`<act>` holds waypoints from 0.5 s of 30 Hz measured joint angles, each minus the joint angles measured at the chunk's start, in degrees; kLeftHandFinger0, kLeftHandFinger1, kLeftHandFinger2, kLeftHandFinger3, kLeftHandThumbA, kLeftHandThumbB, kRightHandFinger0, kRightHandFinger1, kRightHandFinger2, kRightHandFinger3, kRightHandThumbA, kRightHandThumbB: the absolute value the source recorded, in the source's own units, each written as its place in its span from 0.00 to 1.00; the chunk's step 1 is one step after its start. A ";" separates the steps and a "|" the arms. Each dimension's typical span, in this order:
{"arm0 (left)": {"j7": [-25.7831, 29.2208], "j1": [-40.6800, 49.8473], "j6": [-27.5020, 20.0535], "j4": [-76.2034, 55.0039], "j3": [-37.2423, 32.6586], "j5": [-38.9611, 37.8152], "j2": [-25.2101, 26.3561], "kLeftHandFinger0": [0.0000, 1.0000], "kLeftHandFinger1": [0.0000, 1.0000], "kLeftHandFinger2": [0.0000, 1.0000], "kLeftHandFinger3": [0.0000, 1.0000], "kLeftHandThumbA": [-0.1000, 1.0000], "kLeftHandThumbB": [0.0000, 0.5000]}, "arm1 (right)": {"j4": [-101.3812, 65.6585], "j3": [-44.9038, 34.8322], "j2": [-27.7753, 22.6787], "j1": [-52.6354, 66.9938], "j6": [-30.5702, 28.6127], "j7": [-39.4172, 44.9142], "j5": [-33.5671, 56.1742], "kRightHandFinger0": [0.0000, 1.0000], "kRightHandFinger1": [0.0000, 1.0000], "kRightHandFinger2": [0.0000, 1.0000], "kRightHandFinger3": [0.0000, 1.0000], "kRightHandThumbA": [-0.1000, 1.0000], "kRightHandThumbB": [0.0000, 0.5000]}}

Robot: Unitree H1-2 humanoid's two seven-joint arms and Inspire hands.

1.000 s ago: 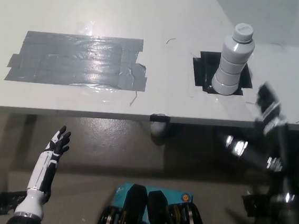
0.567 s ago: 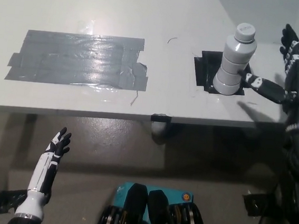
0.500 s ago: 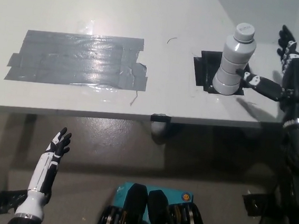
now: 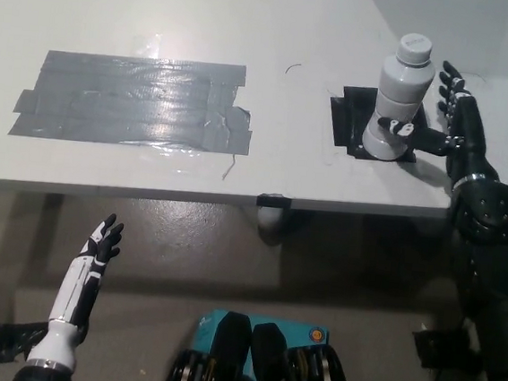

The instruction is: A white bottle is kept in the middle of the desk infront of the robot and the robot picks it up with its right hand and passes it to a person

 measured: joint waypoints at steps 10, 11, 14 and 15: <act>-0.05 -0.58 0.25 -0.39 -0.01 -0.19 -0.01 1.00 1.00 1.00 1.00 1.00 0.33 | 10.76 2.16 0.36 -6.00 -1.83 0.88 -0.03 1.00 1.00 1.00 1.00 0.85 0.95; -0.06 -0.60 0.25 -0.39 0.00 -0.21 -0.01 1.00 1.00 1.00 1.00 1.00 0.33 | 13.21 2.52 0.23 -7.29 -2.11 1.07 -0.07 1.00 1.00 1.00 1.00 0.74 0.90; -0.07 -0.72 0.25 -0.38 -0.01 -0.27 -0.01 1.00 1.00 1.00 1.00 1.00 0.33 | 18.92 3.74 -0.31 -10.64 -2.46 1.57 -0.23 1.00 0.96 1.00 1.00 0.52 0.75; -0.07 -0.79 0.24 -0.37 -0.01 -0.27 0.00 1.00 1.00 1.00 1.00 1.00 0.33 | 20.56 4.41 -0.57 -11.53 -2.52 1.59 -0.40 0.56 0.56 0.61 0.62 0.27 0.68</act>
